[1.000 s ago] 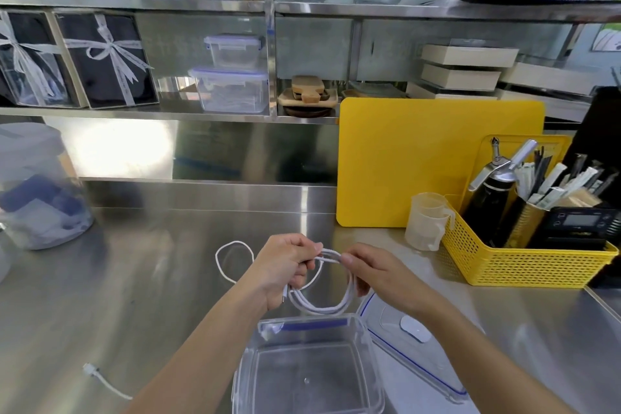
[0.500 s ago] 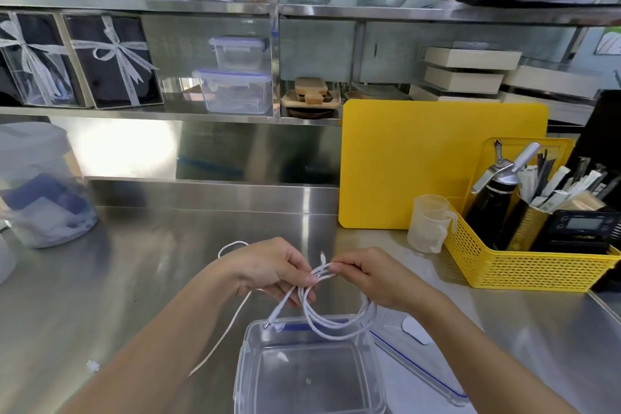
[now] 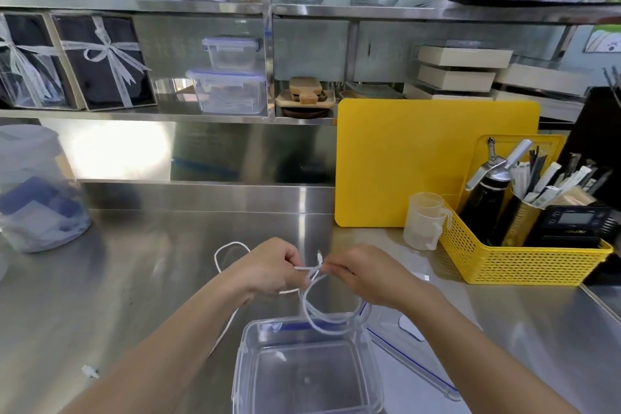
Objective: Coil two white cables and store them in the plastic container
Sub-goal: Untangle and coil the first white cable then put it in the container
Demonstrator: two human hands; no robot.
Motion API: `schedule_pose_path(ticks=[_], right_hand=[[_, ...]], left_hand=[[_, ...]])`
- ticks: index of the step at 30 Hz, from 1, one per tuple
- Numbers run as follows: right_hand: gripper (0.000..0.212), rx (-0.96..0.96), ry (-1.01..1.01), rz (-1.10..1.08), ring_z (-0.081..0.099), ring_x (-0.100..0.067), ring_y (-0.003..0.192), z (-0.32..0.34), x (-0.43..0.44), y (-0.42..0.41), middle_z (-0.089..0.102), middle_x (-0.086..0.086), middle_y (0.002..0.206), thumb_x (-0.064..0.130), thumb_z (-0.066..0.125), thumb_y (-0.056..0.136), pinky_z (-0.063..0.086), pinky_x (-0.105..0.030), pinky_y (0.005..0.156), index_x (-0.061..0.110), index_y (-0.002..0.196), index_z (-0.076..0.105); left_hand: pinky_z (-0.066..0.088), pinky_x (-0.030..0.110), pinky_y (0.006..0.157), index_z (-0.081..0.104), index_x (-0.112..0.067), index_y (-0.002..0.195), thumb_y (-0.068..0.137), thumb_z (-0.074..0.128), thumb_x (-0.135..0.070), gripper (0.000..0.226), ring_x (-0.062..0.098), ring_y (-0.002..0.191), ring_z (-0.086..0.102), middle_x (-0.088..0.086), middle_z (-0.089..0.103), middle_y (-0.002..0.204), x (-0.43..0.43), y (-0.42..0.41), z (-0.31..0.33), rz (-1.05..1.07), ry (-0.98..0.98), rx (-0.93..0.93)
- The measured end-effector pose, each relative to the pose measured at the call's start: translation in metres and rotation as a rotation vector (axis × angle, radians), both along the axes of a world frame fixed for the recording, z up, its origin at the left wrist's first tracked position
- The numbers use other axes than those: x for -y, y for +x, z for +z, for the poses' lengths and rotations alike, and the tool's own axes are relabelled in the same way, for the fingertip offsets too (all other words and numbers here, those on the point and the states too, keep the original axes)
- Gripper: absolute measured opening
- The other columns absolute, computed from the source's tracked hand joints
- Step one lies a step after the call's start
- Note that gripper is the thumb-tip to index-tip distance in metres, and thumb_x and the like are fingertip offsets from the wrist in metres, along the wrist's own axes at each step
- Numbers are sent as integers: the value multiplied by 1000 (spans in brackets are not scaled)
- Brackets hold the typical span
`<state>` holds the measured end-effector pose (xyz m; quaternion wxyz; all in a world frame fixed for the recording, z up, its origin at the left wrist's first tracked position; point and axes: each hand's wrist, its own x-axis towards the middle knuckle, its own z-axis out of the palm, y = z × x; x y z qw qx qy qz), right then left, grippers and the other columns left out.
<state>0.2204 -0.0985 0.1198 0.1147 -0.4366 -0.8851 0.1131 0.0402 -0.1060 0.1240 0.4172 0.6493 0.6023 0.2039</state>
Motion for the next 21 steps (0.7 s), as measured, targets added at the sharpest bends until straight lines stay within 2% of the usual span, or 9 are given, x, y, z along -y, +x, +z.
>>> schedule_pose_path(ticks=[2,4,6,9,12,14,16,18,21], right_hand=[[30,59,119,-74,56,-34,86,-4,-2,-2,65,-15,97,30,37,96,47,-43,72,12,101,60],[24,97,185,-106,57,-32,88,-9,-3,-4,63,-13,101,27,37,97,43,-40,71,15,103,57],[21,68,185,-134,56,-32,89,-14,-1,-4,63,-11,103,23,38,96,42,-38,70,16,105,57],[25,-70,144,-147,55,-33,85,-15,2,-2,64,-16,95,24,40,96,43,-40,71,10,99,59],[30,-204,101,-107,53,-32,75,-10,4,1,62,-19,81,24,42,96,43,-43,68,1,90,60],[30,-297,37,-81,50,-30,68,-7,6,2,58,-18,71,23,44,95,41,-42,66,0,83,59],[29,-330,-7,-71,47,-27,64,-7,7,1,52,-13,65,22,46,94,39,-39,62,1,78,58],[29,-372,-34,-87,44,-25,62,-11,8,0,50,-13,64,21,48,93,36,-37,60,1,76,58],[26,-461,-83,-122,41,-20,61,-16,7,-1,53,-15,65,19,49,93,32,-31,57,0,80,62]], left_hand=[[52,19,50,65,-9,66,80,62,-4,15,9,49,57,2,63,56,2,6,-1,75,8,100],[56,23,59,67,-5,71,88,47,-3,26,14,57,65,9,71,64,3,6,0,116,-71,183],[54,19,54,68,-8,69,90,44,-4,33,11,60,69,7,76,68,5,2,1,76,-144,228],[47,15,47,61,-15,65,90,56,-9,26,8,60,67,0,74,63,6,-3,-4,-3,-160,289],[38,16,51,68,-21,59,80,70,-15,22,2,54,52,-12,63,53,3,-8,-13,2,-125,334],[39,20,61,71,-21,59,72,75,-16,15,7,63,52,-8,64,60,4,-9,-20,-14,-163,477],[51,24,65,69,-18,58,63,78,-14,11,16,70,64,6,69,72,7,-7,-28,-34,-233,645],[56,25,58,64,-11,60,60,78,-10,14,23,67,71,16,72,72,12,-1,-33,-27,-254,749],[52,23,43,50,-6,69,63,79,-7,29,20,47,66,13,68,55,13,7,-31,82,-118,699]])
